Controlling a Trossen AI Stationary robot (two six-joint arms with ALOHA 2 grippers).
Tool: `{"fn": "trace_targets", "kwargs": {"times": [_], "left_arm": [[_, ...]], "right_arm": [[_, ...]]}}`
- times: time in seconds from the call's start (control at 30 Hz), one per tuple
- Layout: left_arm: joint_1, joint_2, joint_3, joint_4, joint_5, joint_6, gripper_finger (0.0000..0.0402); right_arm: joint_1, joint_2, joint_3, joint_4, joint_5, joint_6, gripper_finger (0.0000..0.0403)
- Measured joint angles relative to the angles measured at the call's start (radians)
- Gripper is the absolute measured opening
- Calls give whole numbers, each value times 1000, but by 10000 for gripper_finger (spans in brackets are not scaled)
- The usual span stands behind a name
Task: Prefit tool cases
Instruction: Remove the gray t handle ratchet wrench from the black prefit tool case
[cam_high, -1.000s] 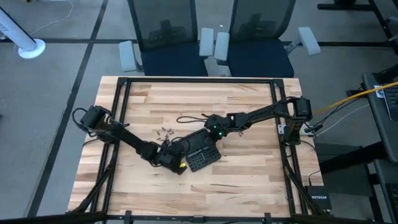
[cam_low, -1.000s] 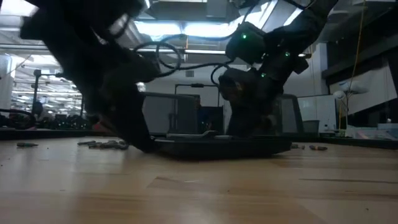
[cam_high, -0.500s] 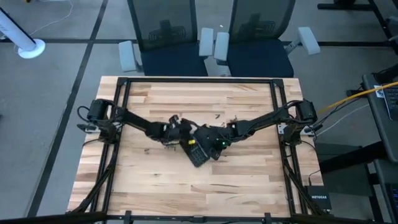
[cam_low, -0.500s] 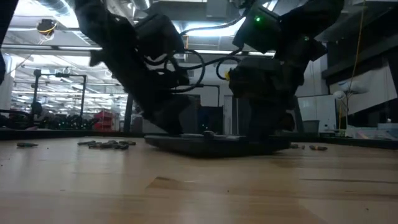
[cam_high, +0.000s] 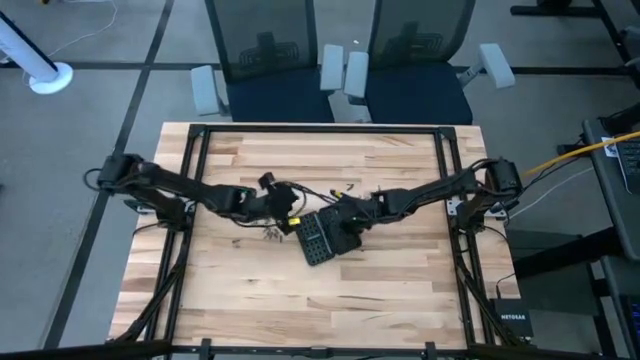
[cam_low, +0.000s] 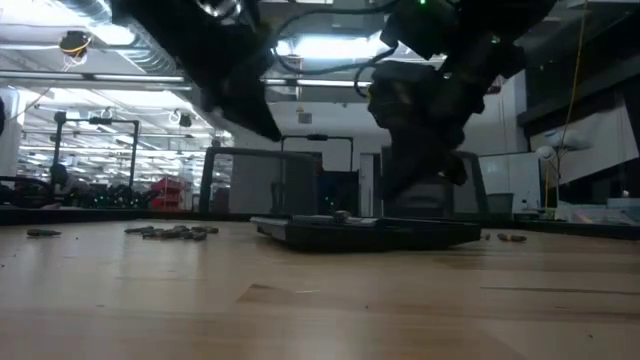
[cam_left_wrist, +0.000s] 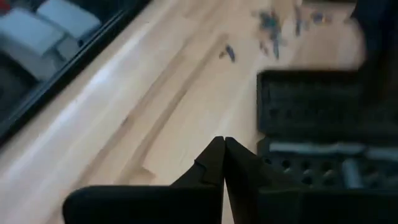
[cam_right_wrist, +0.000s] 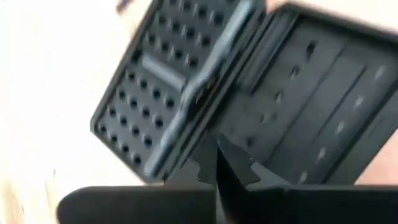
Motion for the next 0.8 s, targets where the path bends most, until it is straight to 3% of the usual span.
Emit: {"fn": "trace_targets", "kwargs": {"times": [0.3,0.4,0.53,0.8], "left_arm": [[-190,73,-136,-5,10,-582,0],[-218,98,-136,5,61,-704,0],[-215,178,-136,40,136,-763,0],[-140,307,-134,333,184,-751,0]], "right_arm": [[-68,15,3,175,46,167,0],[-66,26,2,116,68,180,0],[-65,39,2,53,108,201,0],[-61,41,2,39,72,196,0]]}}
